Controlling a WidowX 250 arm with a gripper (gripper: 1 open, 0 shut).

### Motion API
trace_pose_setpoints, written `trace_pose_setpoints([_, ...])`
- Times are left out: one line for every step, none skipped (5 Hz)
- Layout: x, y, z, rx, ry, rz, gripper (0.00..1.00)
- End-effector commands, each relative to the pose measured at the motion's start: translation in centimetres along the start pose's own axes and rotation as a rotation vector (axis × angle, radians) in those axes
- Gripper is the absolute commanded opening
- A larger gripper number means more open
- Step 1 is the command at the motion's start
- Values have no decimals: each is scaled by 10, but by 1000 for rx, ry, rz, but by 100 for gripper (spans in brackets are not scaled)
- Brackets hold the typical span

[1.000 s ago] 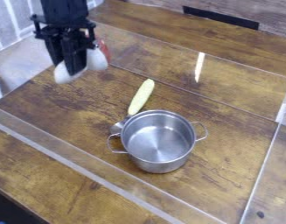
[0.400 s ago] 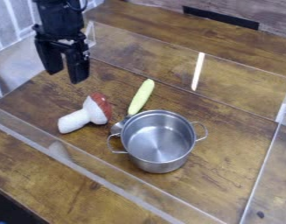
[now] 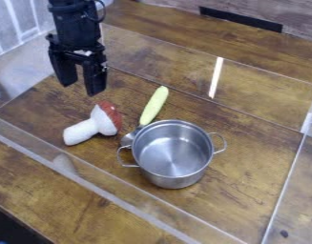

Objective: Remove the mushroom from the silver pot and put it on the table

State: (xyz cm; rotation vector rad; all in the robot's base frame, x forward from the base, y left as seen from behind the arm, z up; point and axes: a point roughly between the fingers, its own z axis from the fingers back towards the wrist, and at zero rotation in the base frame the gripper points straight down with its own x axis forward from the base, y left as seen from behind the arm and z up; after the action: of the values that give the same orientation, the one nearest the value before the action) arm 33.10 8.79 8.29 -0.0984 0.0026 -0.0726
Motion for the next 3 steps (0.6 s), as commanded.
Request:
trace_pose_setpoints([3, 2, 6, 18, -34, 32, 100])
trace_pose_setpoints([0, 13, -4, 15, -15, -22, 100])
trace_pose_setpoints([-2, 24, -14, 12, 4, -76, 100])
